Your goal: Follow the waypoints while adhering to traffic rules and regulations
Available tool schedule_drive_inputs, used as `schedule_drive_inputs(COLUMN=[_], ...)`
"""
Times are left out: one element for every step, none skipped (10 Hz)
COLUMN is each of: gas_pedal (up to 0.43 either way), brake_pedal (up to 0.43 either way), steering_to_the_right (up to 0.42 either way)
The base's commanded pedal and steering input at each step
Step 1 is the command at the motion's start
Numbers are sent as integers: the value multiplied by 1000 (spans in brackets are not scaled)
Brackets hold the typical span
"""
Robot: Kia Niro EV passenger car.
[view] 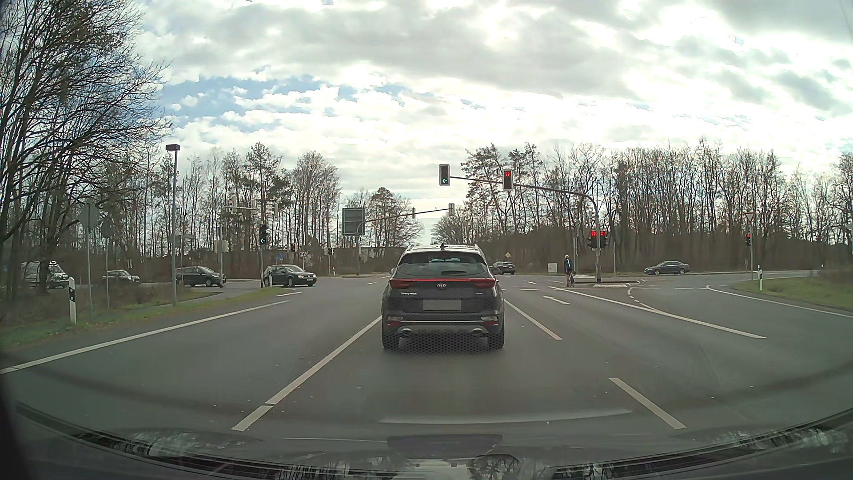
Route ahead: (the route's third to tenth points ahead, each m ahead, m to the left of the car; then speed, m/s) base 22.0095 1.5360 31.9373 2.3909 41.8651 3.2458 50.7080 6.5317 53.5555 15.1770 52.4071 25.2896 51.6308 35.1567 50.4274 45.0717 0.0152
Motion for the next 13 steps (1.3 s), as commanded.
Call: schedule_drive_inputs(gas_pedal=[0, 20, 98, 118, 130, 169, 189, 197, 209, 220, 228, 240, 240], brake_pedal=[0, 0, 0, 0, 0, 0, 0, 0, 0, 0, 0, 0, 0], steering_to_the_right=[-1, -2, -1, -1, -1, -1, -2, -2, -1, -1, -1, -1, -2])
